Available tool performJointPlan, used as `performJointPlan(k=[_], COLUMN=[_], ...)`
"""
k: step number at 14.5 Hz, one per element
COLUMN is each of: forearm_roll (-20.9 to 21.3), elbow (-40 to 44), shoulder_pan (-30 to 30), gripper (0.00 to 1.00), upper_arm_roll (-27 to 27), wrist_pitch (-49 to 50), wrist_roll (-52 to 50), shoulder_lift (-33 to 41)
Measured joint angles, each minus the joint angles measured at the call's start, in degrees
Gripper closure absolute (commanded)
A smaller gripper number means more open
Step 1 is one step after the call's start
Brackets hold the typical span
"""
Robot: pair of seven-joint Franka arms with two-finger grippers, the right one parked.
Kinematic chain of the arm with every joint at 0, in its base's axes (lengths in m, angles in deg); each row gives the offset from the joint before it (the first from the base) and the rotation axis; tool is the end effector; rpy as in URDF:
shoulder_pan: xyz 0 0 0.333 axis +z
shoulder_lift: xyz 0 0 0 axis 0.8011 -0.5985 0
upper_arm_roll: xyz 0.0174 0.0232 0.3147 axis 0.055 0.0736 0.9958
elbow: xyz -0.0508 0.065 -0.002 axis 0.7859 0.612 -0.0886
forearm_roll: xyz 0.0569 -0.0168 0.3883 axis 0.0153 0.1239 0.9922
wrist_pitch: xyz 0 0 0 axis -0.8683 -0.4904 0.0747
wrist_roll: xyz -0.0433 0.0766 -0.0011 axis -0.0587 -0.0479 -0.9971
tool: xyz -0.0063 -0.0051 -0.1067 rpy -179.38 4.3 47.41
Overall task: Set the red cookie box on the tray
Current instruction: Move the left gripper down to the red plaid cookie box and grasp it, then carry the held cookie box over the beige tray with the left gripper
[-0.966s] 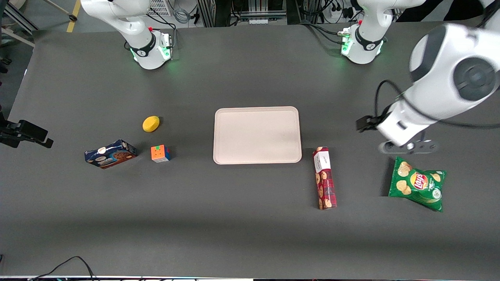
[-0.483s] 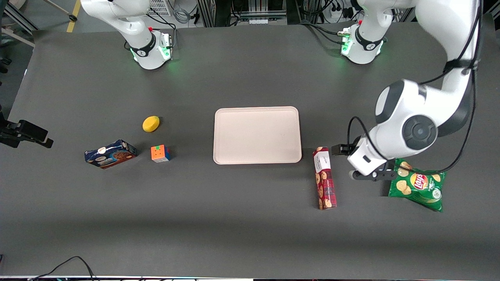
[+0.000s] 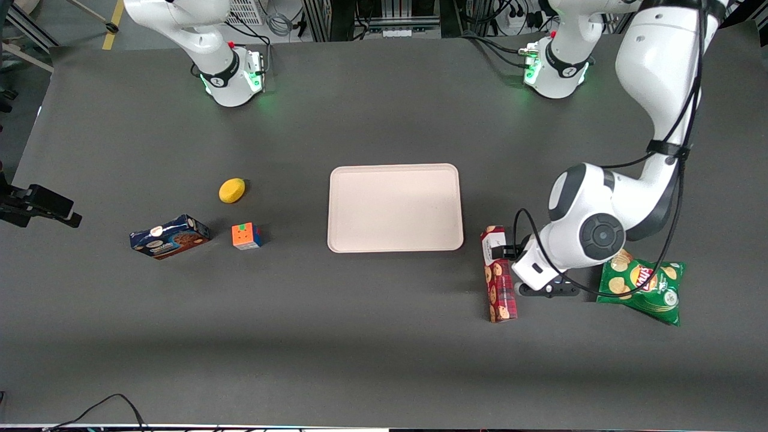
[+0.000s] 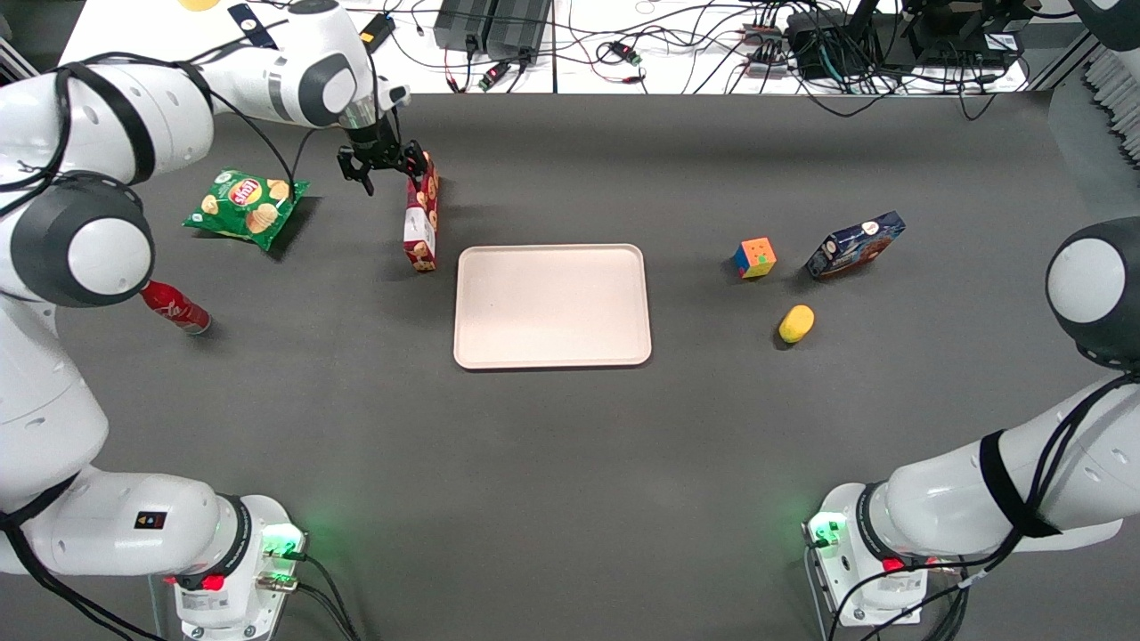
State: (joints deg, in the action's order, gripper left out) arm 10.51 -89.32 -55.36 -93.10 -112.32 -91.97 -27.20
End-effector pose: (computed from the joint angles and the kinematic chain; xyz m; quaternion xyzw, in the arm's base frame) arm 0.6395 -0.2095 0.2973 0.9959 0.0041 -0.0775 0.0470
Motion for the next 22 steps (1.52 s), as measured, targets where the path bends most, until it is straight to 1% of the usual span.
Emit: performJointPlan(k=[8, 9, 11, 13, 15, 16, 20, 22], forearm_roll=[1.6, 2.0, 2.7, 2.9, 2.9, 2.9, 3.0, 3.0], elbow=[0.2, 0.2, 0.3, 0.4, 0.5, 0.5, 1.5, 5.1], shoulder_pan=[-0.8, -0.8, -0.8, -0.8, -0.8, -0.8, -0.8, -0.8], gripper=[0.0, 0.04, 0.27, 0.63, 0.94, 1.0, 1.0, 1.0], upper_arm_roll=[-0.7, -0.7, -0.7, -0.7, -0.7, -0.7, -1.3, -2.0], wrist_pitch=[-8.6, -9.6, -10.6, -10.8, -11.1, -11.2, -10.9, -5.4], wrist_roll=[-0.7, -0.7, -0.7, -0.9, -1.1, -1.2, -2.5, -2.7], shoulder_lift=[-6.9, -7.6, -8.7, -9.3, -9.5, -9.5, -9.5, -9.5])
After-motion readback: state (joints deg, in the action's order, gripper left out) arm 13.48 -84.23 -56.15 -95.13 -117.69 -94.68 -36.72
